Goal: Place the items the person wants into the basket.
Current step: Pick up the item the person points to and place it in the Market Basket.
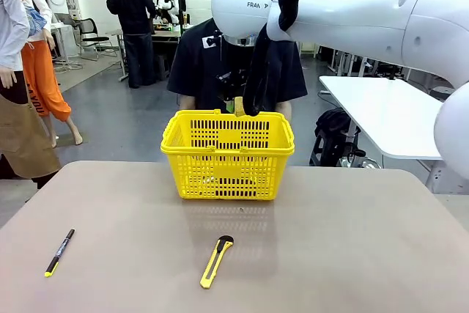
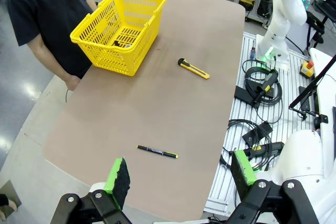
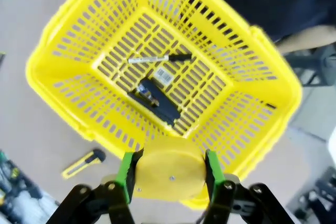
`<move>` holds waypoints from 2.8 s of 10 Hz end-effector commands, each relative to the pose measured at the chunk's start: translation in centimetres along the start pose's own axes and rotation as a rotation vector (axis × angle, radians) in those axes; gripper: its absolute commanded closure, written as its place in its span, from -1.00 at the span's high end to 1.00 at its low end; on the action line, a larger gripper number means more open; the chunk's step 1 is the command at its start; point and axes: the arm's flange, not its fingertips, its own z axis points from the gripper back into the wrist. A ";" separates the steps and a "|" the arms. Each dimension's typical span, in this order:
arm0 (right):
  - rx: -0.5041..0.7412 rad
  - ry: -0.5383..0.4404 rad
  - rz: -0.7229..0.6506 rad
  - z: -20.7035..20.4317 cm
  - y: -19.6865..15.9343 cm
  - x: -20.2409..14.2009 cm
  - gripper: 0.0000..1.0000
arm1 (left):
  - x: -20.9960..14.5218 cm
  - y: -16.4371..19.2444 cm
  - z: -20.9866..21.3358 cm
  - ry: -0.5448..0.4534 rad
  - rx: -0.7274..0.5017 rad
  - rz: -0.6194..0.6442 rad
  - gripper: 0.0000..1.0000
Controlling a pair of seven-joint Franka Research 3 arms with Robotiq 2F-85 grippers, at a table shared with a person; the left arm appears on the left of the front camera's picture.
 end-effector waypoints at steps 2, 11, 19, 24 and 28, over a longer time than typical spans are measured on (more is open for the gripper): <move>-0.013 -0.034 -0.003 -0.1 0.1 0.1 0.30 | -0.1 -0.1 0.1 -0.019 -0.004 -0.023 1.00; 0.034 -0.050 -0.033 -6.4 -2.5 -0.5 0.30 | -0.1 -0.1 0.1 -0.019 -0.004 -0.023 1.00; 0.126 0.095 0.018 -17.5 -4.6 1.7 0.30 | -0.1 -0.1 0.1 -0.019 -0.004 -0.023 1.00; 0.134 0.089 0.057 -17.8 -4.6 1.8 1.00 | -0.1 -0.1 0.1 -0.019 -0.004 -0.023 1.00; 0.137 0.095 0.071 -17.6 -4.4 1.7 1.00 | -0.1 -0.1 0.1 -0.019 -0.004 -0.023 1.00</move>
